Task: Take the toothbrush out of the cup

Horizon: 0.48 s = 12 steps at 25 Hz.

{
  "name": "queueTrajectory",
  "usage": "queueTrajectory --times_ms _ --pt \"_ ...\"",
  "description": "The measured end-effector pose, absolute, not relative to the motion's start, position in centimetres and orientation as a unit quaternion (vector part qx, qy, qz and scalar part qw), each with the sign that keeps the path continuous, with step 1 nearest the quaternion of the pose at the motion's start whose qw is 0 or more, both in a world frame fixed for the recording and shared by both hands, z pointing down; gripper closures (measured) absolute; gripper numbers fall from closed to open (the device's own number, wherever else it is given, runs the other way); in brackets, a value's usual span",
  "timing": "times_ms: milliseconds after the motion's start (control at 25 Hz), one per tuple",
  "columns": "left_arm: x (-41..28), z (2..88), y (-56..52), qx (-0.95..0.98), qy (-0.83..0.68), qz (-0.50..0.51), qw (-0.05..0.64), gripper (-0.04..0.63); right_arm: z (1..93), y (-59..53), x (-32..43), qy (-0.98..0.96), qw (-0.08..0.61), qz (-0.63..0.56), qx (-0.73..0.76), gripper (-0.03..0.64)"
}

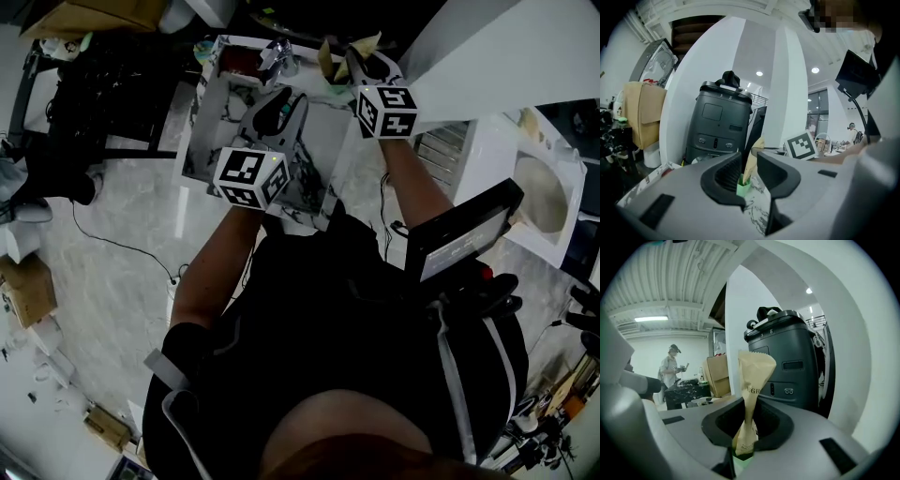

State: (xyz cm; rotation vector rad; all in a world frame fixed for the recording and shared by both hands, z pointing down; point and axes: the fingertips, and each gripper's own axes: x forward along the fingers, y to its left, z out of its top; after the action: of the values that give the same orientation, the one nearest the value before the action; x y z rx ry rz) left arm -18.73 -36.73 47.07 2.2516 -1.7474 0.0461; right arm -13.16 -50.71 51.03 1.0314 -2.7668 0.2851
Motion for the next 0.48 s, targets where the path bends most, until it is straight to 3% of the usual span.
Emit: queueTrajectory --times_ms 480 --pt "-19.0 44.1 -35.5 0.822 -0.554 -0.004 0.132 0.495 42.8 -46.2 -10.8 -0.914 0.041 0.055 0.399 0.571"
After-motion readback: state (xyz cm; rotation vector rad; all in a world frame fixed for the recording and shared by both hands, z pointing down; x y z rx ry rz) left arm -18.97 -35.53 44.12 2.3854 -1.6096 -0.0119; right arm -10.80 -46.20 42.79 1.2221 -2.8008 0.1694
